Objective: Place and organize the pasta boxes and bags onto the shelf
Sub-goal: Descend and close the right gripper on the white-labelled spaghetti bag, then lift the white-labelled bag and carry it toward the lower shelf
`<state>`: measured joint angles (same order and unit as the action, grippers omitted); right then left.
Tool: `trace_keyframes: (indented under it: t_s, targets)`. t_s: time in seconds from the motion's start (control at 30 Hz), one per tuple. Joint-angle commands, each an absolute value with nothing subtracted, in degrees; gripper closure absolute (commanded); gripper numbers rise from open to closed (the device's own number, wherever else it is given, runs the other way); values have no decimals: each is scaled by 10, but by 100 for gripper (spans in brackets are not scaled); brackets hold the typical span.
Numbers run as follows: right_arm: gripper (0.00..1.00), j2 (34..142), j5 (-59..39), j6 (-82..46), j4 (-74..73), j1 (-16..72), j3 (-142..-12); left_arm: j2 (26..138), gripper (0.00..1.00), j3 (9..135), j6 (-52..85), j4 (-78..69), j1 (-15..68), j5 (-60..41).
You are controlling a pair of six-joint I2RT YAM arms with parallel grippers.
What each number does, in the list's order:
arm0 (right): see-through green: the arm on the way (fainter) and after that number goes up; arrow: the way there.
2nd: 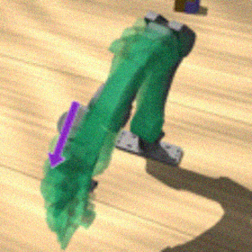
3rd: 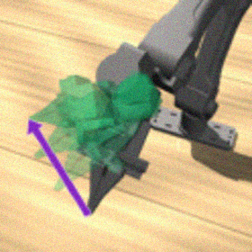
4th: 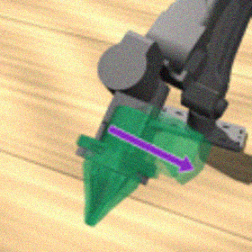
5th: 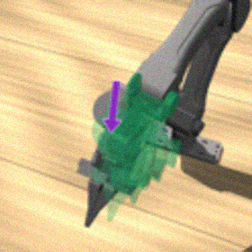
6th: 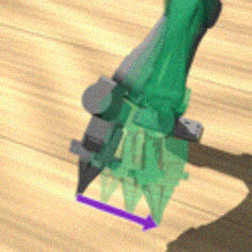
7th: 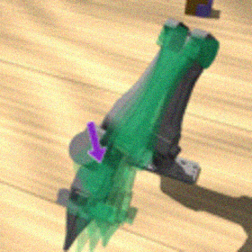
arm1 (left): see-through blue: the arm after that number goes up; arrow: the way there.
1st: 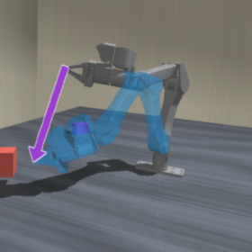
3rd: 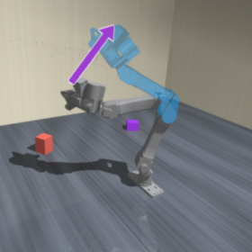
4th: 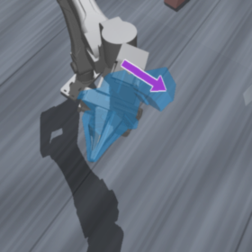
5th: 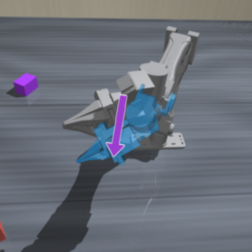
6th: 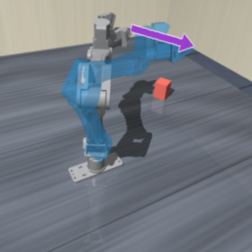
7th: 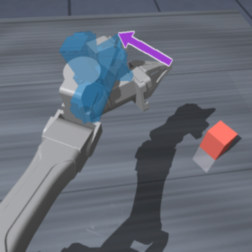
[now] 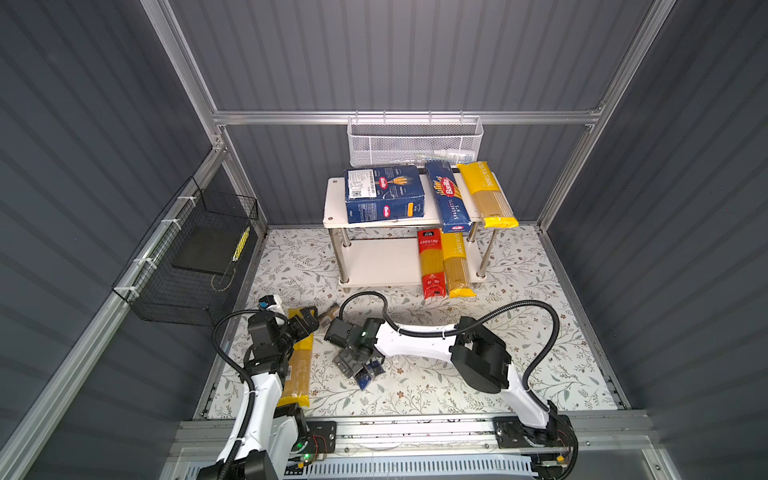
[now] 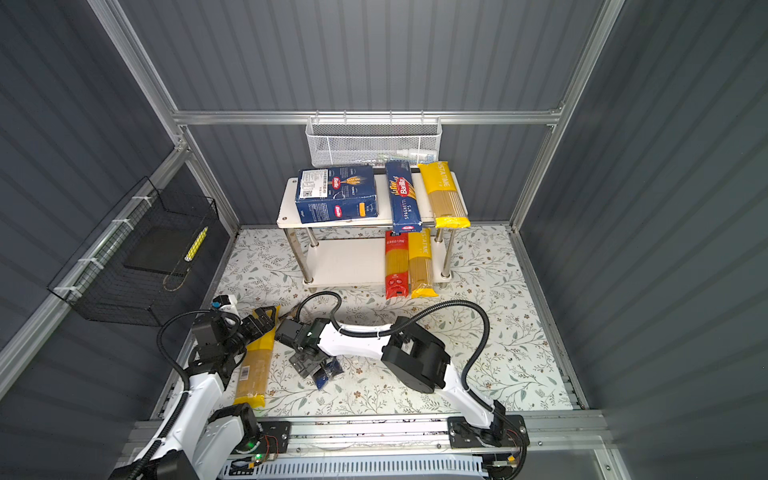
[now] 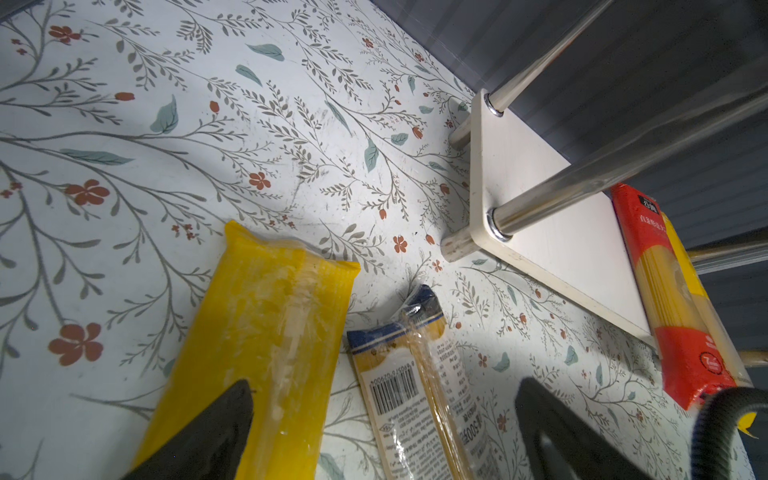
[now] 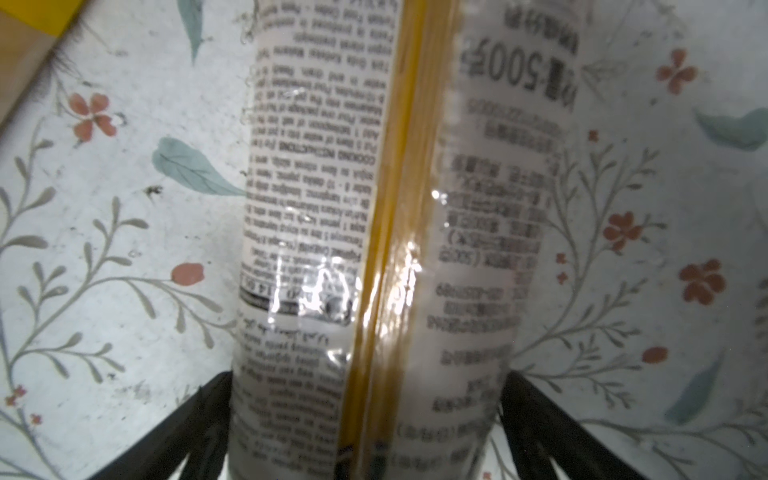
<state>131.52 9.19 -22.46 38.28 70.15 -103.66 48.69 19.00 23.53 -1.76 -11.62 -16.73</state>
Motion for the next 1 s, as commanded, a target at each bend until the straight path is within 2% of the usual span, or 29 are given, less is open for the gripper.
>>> trace_keyframes:
  t_s: [0.0, 0.33, 0.47, 0.97]
  targets:
    - [1, 1354, 81, -210, 419, 701, -1047, 479, 0, 183, 225, -12, -116, -174]
    - [1, 1355, 52, -224, 418, 700, -1028, 477, 0, 182, 226, -12, -116, -174]
    - [1, 1350, 68, -239, 418, 699, -1023, 479, 0, 182, 225, -13, -116, -175]
    - [30, 1307, 71, -246, 371, 697, -984, 476, 0, 181, 224, -13, -115, -177]
